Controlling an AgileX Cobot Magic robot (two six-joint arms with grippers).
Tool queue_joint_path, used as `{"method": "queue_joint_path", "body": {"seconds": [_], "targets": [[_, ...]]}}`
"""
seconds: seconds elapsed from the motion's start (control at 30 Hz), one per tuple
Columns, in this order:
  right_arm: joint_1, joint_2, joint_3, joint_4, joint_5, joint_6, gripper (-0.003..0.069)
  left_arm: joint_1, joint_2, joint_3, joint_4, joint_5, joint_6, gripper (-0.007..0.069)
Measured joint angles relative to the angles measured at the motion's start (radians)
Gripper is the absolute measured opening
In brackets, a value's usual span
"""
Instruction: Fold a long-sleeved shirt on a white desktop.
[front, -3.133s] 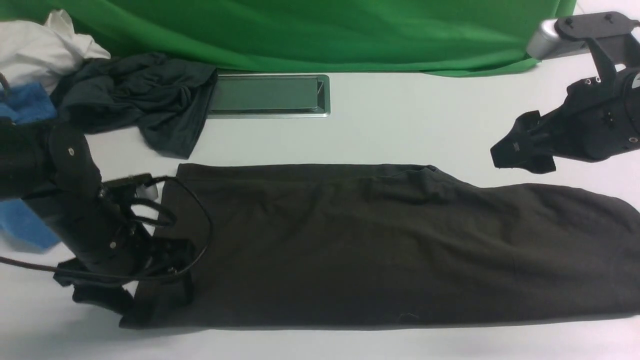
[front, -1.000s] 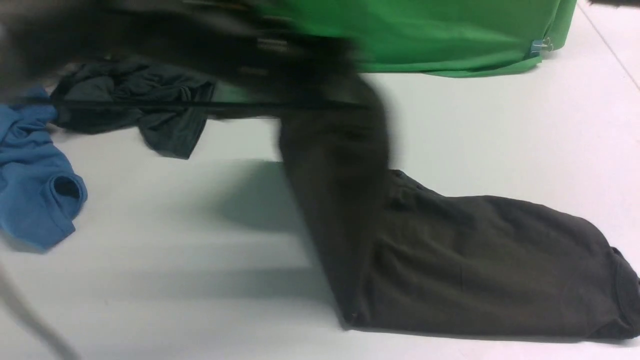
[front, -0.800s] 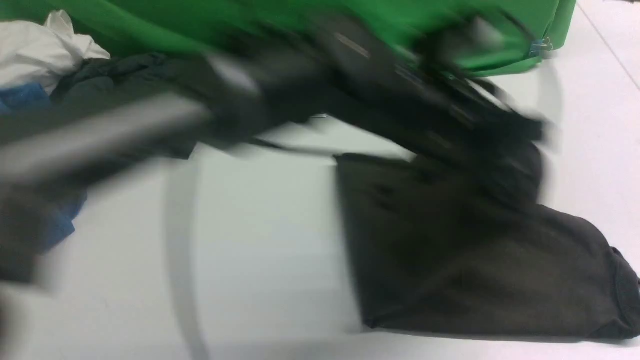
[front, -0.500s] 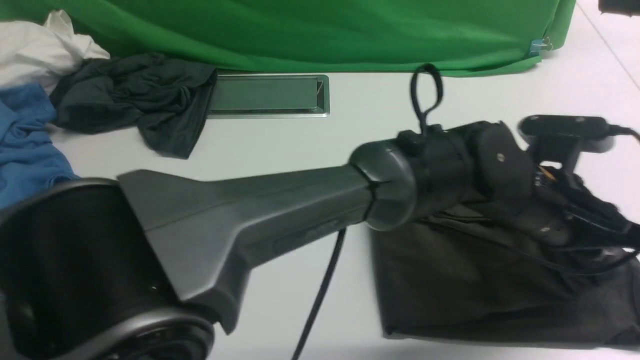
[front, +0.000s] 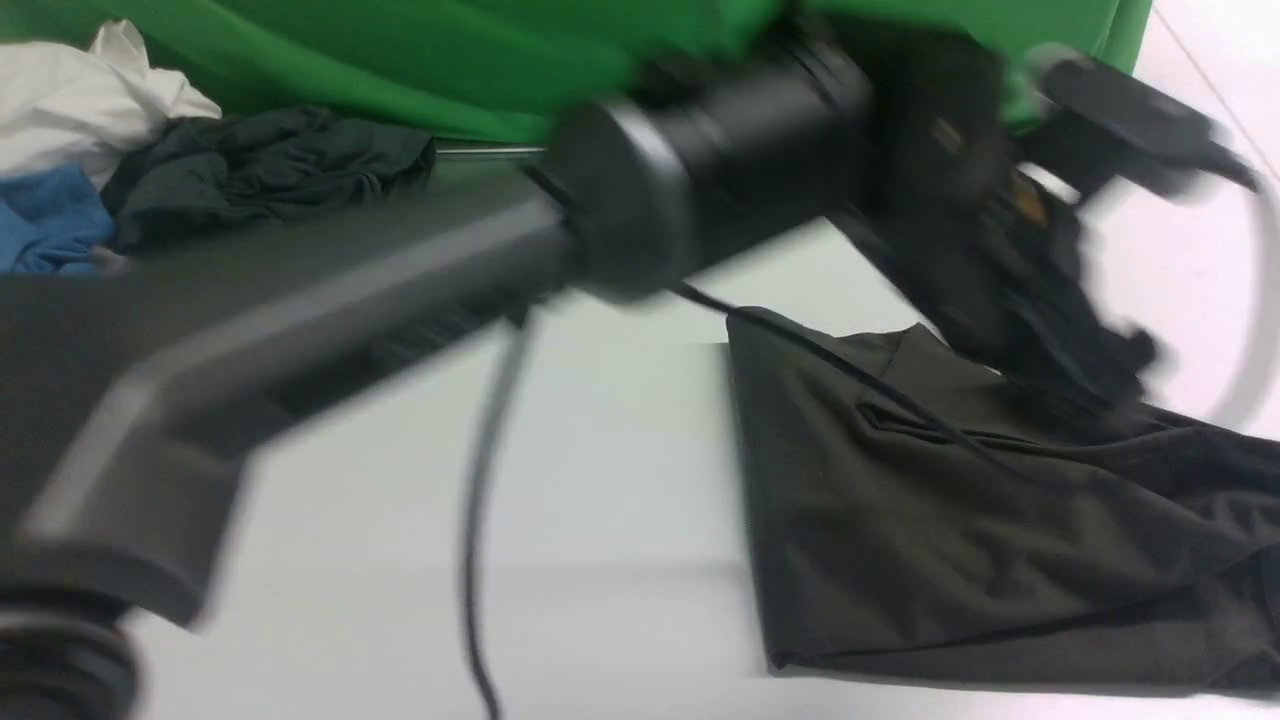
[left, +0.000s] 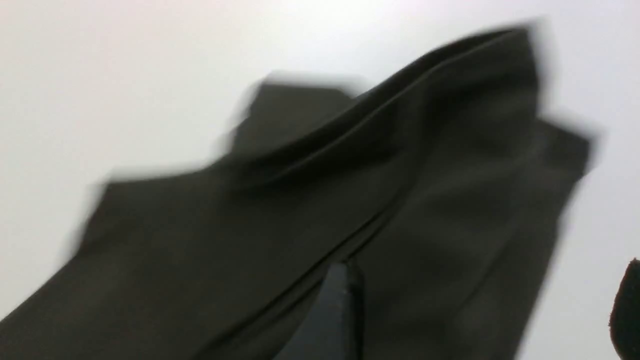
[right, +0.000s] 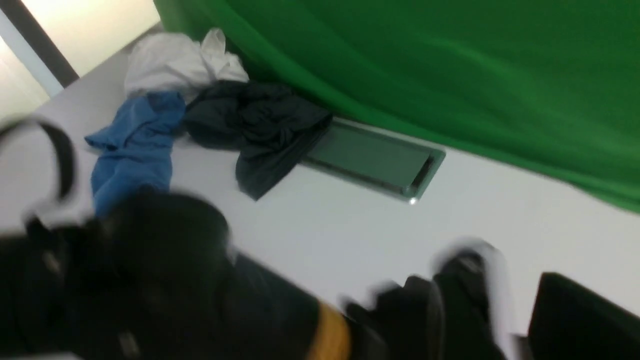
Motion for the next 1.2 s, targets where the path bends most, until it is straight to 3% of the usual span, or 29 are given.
{"method": "queue_joint_path", "body": {"seconds": [0.13,0.17,0.2,0.23,0.27,0.43,0.53,0.67,0.93,1.2], "targets": [[0.0,0.006,-0.003,-0.014,0.013,-0.055,0.0253,0.103,-0.019,0.0,-0.036,0.178,0.0,0.0642],[0.0,0.025,-0.007,-0.023,0.03,-0.073,0.0263,0.152,-0.021,0.016,-0.124,0.239,0.031,0.0556],[0.0,0.035,-0.007,-0.025,0.036,-0.076,0.027,0.168,-0.023,0.027,-0.173,0.252,0.044,0.0519],[0.0,0.07,-0.008,-0.028,0.048,-0.086,0.0283,0.204,-0.025,0.072,-0.255,0.249,0.073,0.0403],[0.0,0.092,-0.008,-0.028,0.052,-0.094,0.0289,0.217,-0.025,0.11,-0.3,0.232,0.085,0.0339],[0.01,0.226,-0.008,-0.031,0.056,-0.116,0.03,0.226,-0.022,0.339,-0.363,0.008,0.124,0.0053],[0.017,0.336,-0.008,-0.032,0.045,-0.131,0.0304,0.208,0.0,0.502,-0.382,-0.164,0.136,0.0018],[0.021,0.478,-0.008,-0.038,0.005,-0.159,0.0327,0.197,0.017,0.602,-0.398,-0.276,0.145,0.0018],[0.045,0.742,0.005,-0.046,-0.025,-0.214,0.0489,0.197,0.015,0.616,-0.4,-0.299,0.146,0.0018],[0.079,0.829,0.005,-0.049,-0.072,-0.246,0.0507,0.197,0.015,0.616,-0.4,-0.301,0.146,0.0018]]}}
